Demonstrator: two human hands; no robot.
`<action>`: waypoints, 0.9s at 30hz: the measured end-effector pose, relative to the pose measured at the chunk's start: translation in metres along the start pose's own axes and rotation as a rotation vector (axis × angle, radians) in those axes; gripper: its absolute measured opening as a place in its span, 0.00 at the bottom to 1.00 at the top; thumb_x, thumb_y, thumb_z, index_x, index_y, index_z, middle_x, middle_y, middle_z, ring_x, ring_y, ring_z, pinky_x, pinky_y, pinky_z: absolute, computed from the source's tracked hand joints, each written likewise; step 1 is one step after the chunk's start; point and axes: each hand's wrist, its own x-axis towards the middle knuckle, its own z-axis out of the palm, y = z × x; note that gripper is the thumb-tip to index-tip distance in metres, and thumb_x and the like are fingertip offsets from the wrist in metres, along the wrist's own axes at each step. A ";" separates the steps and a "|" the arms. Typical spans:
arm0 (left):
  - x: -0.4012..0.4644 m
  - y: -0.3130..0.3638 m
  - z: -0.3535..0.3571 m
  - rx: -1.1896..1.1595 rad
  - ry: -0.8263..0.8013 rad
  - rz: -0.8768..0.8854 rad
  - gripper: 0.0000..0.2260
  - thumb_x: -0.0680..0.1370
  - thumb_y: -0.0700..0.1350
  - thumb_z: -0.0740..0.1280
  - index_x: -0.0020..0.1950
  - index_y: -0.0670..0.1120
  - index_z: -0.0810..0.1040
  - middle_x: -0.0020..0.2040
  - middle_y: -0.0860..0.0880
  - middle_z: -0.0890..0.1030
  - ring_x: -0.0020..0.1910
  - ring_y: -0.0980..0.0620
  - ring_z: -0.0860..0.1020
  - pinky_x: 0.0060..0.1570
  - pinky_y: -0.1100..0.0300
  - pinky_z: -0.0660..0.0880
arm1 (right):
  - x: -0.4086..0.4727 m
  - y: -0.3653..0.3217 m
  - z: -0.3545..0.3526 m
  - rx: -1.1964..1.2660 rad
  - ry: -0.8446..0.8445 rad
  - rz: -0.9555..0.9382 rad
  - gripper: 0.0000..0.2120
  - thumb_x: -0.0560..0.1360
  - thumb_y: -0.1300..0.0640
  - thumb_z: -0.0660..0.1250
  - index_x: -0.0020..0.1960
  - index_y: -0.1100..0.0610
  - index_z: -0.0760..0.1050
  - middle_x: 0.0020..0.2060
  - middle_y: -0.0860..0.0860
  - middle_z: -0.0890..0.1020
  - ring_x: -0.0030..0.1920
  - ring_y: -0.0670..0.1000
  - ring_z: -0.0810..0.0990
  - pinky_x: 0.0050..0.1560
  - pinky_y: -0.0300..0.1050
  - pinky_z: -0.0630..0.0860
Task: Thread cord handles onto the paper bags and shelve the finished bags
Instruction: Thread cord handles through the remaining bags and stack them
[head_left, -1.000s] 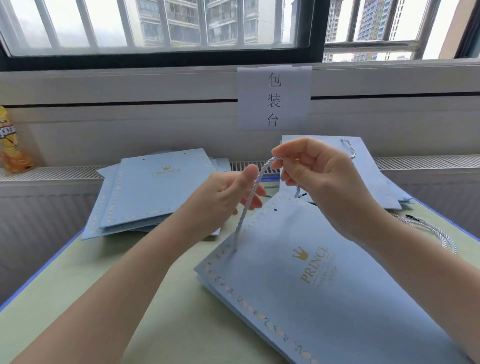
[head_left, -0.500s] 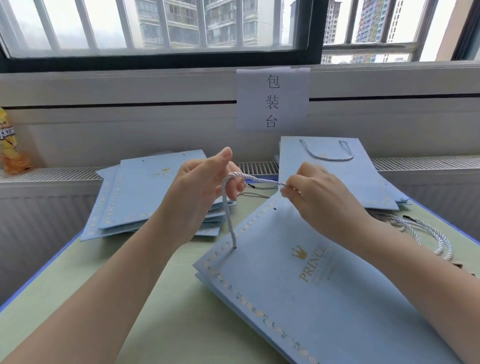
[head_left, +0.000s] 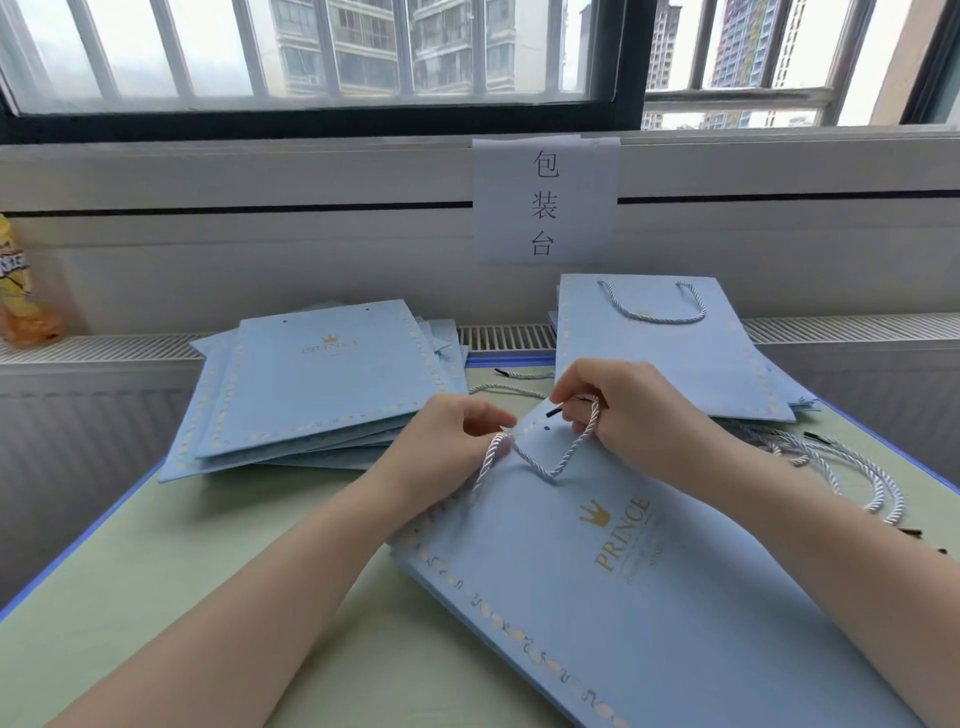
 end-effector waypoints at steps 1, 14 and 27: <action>-0.002 0.002 -0.002 -0.041 -0.010 -0.027 0.08 0.75 0.36 0.68 0.45 0.49 0.81 0.39 0.52 0.83 0.35 0.62 0.78 0.38 0.71 0.74 | 0.000 0.000 0.000 -0.046 -0.007 -0.027 0.10 0.75 0.67 0.62 0.48 0.57 0.79 0.40 0.50 0.81 0.43 0.50 0.79 0.46 0.40 0.73; 0.001 0.014 -0.016 -0.348 -0.073 -0.275 0.18 0.74 0.29 0.55 0.39 0.42 0.82 0.37 0.43 0.83 0.38 0.44 0.74 0.40 0.54 0.70 | 0.000 -0.009 0.008 -0.114 0.079 -0.292 0.04 0.75 0.64 0.67 0.46 0.57 0.80 0.41 0.47 0.75 0.40 0.47 0.74 0.42 0.28 0.68; -0.002 0.015 -0.016 -0.421 -0.182 -0.243 0.14 0.75 0.29 0.64 0.43 0.47 0.82 0.33 0.51 0.84 0.29 0.55 0.81 0.27 0.66 0.75 | -0.004 -0.015 0.012 0.124 0.139 -0.290 0.06 0.74 0.67 0.68 0.49 0.59 0.79 0.41 0.50 0.81 0.43 0.42 0.76 0.43 0.28 0.70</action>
